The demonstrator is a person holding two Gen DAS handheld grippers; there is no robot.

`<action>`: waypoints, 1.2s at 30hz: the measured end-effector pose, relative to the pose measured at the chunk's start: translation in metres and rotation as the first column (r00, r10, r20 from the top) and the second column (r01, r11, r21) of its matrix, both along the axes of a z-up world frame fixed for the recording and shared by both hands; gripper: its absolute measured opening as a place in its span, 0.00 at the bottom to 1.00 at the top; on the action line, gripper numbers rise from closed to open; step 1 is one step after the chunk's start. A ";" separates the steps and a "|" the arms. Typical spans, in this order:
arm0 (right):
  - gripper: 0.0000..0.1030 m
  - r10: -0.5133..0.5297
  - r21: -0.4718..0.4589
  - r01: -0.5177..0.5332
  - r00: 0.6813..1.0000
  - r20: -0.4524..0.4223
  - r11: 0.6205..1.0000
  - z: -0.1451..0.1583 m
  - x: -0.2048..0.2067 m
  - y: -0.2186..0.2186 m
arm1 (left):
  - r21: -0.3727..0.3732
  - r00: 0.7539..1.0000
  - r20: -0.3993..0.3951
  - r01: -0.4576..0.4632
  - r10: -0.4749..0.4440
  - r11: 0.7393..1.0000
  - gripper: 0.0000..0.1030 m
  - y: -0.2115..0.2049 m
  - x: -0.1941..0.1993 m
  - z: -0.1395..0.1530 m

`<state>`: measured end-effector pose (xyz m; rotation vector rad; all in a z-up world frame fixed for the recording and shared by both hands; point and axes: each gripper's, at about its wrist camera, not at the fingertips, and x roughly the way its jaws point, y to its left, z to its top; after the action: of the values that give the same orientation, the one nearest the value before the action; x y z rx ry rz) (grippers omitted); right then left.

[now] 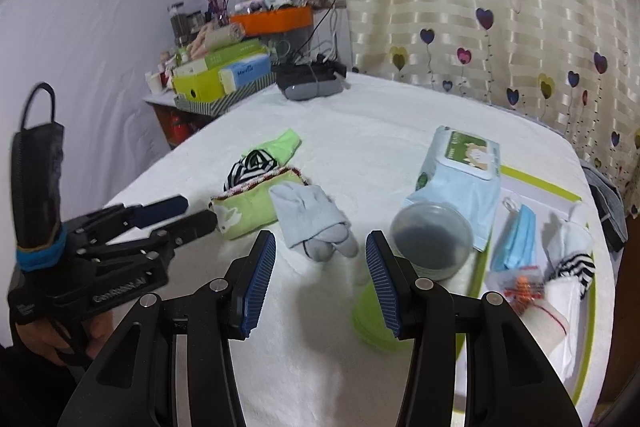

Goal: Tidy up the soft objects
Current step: 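Grasp the green cloth with the left tool while the right tool grasps the grey sock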

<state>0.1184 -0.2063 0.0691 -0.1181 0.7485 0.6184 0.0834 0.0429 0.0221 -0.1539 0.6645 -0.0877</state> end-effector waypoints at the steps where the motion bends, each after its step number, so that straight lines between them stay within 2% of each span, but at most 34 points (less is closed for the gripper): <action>1: 0.47 0.002 -0.009 -0.002 1.000 -0.006 1.000 -0.001 0.003 0.004 | -0.005 1.000 0.001 -0.004 0.004 1.000 0.45 0.004 0.001 0.000; 13: 0.47 0.094 -0.192 -0.110 0.992 -0.090 0.975 -0.031 0.042 0.073 | -0.034 0.999 -0.045 -0.006 0.005 0.999 0.46 0.040 0.024 -0.013; 23: 0.47 0.037 -0.312 -0.080 0.989 -0.141 0.947 -0.058 0.066 0.096 | -0.050 0.995 -0.094 0.033 -0.037 0.998 0.50 0.050 0.047 -0.030; 26: 0.47 0.026 -0.293 -0.070 0.988 -0.151 0.954 -0.059 0.070 0.094 | -0.062 0.990 -0.119 0.066 -0.073 0.996 0.51 0.046 0.057 -0.037; 28: 0.38 0.032 -0.285 -0.071 0.990 -0.140 0.956 -0.057 0.069 0.093 | -0.059 0.987 -0.139 0.072 -0.079 0.996 0.51 0.042 0.062 -0.042; 31: 0.30 0.040 -0.273 -0.073 0.991 -0.125 0.959 -0.054 0.065 0.089 | -0.044 0.985 -0.152 0.077 -0.083 0.996 0.53 0.036 0.068 -0.046; 36: 0.30 0.037 -0.250 -0.063 0.994 -0.105 0.966 -0.047 0.061 0.082 | 0.001 0.985 -0.155 0.078 -0.077 0.997 0.56 0.025 0.075 -0.047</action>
<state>0.1797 -0.1245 0.0217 -0.3445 0.9218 0.5775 0.1586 0.0677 -0.0248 -0.1293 0.8255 -0.1491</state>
